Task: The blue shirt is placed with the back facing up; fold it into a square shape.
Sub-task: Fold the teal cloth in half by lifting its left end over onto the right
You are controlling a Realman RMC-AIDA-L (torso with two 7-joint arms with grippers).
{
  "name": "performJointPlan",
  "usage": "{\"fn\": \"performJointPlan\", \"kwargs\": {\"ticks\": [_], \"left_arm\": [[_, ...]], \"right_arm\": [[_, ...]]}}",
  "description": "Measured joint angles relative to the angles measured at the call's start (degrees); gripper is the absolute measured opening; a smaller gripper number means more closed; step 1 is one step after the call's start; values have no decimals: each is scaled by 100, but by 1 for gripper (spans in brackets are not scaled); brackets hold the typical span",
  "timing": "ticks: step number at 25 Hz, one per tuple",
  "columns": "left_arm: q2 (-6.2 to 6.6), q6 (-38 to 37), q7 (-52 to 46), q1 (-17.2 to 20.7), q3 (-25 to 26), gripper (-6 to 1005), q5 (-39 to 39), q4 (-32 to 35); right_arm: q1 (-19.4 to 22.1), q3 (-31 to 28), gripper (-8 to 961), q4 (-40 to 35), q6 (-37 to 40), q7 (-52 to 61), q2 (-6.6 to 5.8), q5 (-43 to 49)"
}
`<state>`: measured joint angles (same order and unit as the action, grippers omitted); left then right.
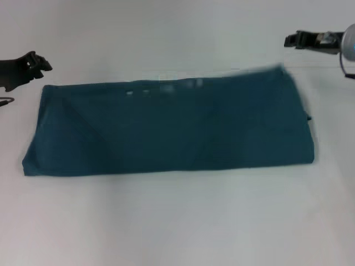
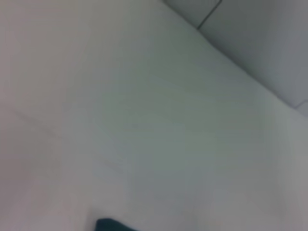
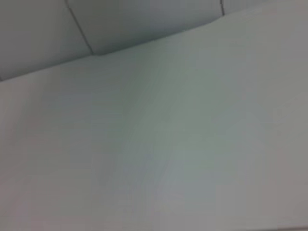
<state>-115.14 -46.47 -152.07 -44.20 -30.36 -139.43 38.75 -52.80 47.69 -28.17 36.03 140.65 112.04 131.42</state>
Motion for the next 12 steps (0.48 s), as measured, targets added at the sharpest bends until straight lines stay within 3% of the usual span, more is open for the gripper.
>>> {"fn": "performJointPlan", "kwargs": {"ticks": [2, 9, 12], "left_arm": [[1, 50, 20, 15, 2, 173, 133, -14], [-1, -29, 39, 178, -26, 448, 427, 37], [-9, -249, 104, 333, -37, 527, 663, 138]], "right_arm": [[-4, -15, 209, -26, 31, 58, -72, -12], [160, -111, 438, -64, 408, 133, -235, -34], [370, -449, 562, -202, 1068, 67, -269, -148]]}}
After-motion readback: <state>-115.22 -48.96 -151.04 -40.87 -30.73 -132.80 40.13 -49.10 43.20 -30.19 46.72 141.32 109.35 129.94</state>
